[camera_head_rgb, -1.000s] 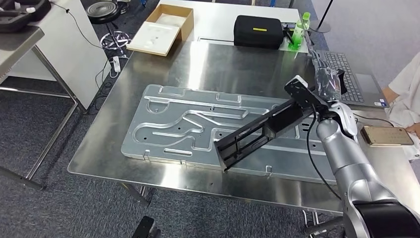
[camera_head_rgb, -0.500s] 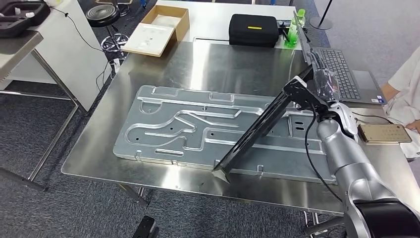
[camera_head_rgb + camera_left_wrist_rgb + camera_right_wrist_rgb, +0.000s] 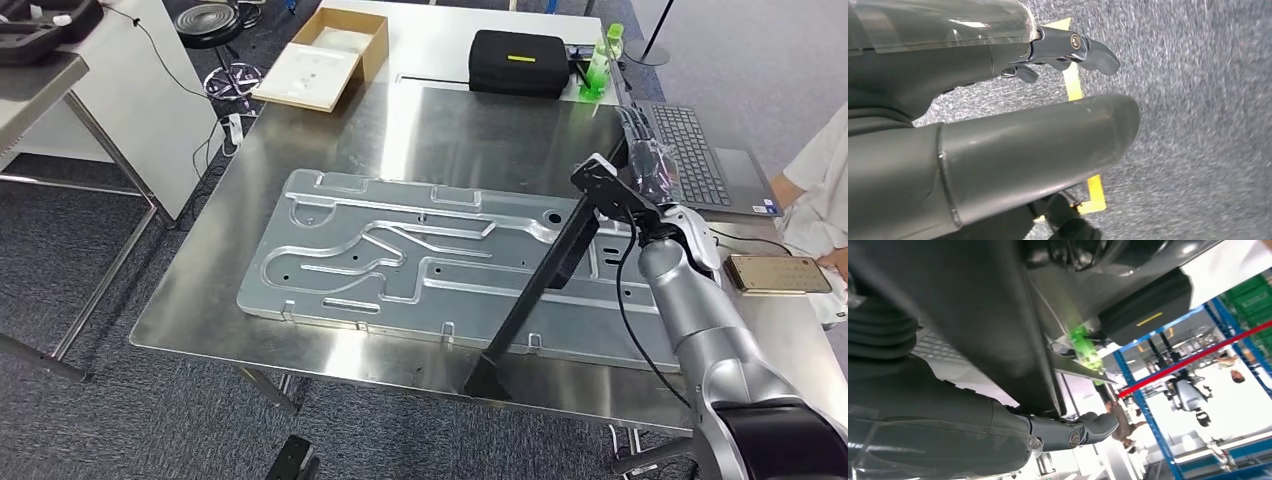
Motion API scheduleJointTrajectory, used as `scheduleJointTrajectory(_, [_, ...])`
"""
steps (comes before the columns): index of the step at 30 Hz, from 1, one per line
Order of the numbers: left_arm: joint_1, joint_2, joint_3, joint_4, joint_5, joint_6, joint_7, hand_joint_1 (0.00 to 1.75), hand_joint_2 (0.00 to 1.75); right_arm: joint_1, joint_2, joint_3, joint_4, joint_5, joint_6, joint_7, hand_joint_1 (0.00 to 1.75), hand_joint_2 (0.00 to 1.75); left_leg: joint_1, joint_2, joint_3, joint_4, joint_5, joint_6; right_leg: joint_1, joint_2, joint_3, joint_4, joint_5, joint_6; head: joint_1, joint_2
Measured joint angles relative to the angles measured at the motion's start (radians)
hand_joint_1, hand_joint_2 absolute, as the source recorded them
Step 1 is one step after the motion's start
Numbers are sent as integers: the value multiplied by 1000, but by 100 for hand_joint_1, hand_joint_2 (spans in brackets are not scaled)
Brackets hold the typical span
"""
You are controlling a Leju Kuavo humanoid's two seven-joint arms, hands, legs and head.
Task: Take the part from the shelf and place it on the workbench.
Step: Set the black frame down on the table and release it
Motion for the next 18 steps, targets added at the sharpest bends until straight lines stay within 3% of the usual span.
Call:
scheduleJointTrajectory(1, [-1, 0, 0, 0, 0, -1, -1, 0, 0, -2, -1, 0, 1, 0, 0, 0, 0, 175, 2, 1, 2, -5, 3, 4, -2, 0, -18, 42, -26, 4, 0, 0])
scheduleJointTrajectory(3, [-1, 0, 0, 0, 0, -1, -2, 0, 0, -3, -3, 0, 6, 1, 1, 0, 0, 87, 2, 1, 1, -5, 4, 7, -4, 0, -78, 169, -88, 12, 0, 0])
scheduleJointTrajectory(4, [0, 0, 0, 0, 0, -1, -3, 0, 0, -2, -4, 0, 10, 3, 2, 0, 0, 44, 2, 0, 1, -4, 4, 7, -6, 0, -103, 220, -103, 15, 0, 0])
scheduleJointTrajectory(5, [1, 0, 0, 0, 0, -1, -3, 0, 0, 0, -5, 0, 13, 4, 4, 1, 0, 0, 2, 0, 1, -3, 3, 7, -8, 0, -115, 242, -101, 18, 0, 0])
scheduleJointTrajectory(6, [1, 0, 0, 0, 0, -1, -3, 0, 0, 0, -6, 0, 15, 5, 8, 2, 0, 0, 3, 0, 0, 0, 2, 5, -11, 0, -106, 223, -80, 20, 0, 0])
scheduleJointTrajectory(8, [1, 0, 0, 0, 0, -1, -4, 0, 0, -5, -6, 0, 18, 4, 19, 7, 0, 0, 5, -1, 0, 9, -5, -2, -16, -1, -46, 100, -14, 23, 0, 0])
scheduleJointTrajectory(10, [0, 0, 0, 0, 0, -2, -5, 0, 0, -15, -7, 1, 23, 4, 31, 14, 0, 0, 3, -2, -4, 20, -12, -14, -13, 0, 1, -1, 17, 16, 0, 0])
scheduleJointTrajectory(13, [0, 0, 0, 0, 1, -2, -6, 0, 0, -22, -9, 3, 33, 6, 47, 32, 0, 0, 0, -2, -8, 21, -14, -28, -9, 3, 7, -19, 18, -3, 0, 0])
scheduleJointTrajectory(15, [-1, 1, 0, 0, 1, -2, -7, 0, 0, -29, -10, 6, 41, 12, 57, 45, 0, 0, 2, -2, -17, 44, -33, -38, -12, 3, 7, -22, 21, -18, 0, 0])
scheduleJointTrajectory(18, [-1, 1, 0, 0, 1, -2, -7, 0, 0, -43, -9, 14, 56, 16, 61, 55, 0, 0, 5, -1, -93, 212, -122, -49, -11, 1, 8, -24, 22, -31, -1, 0])
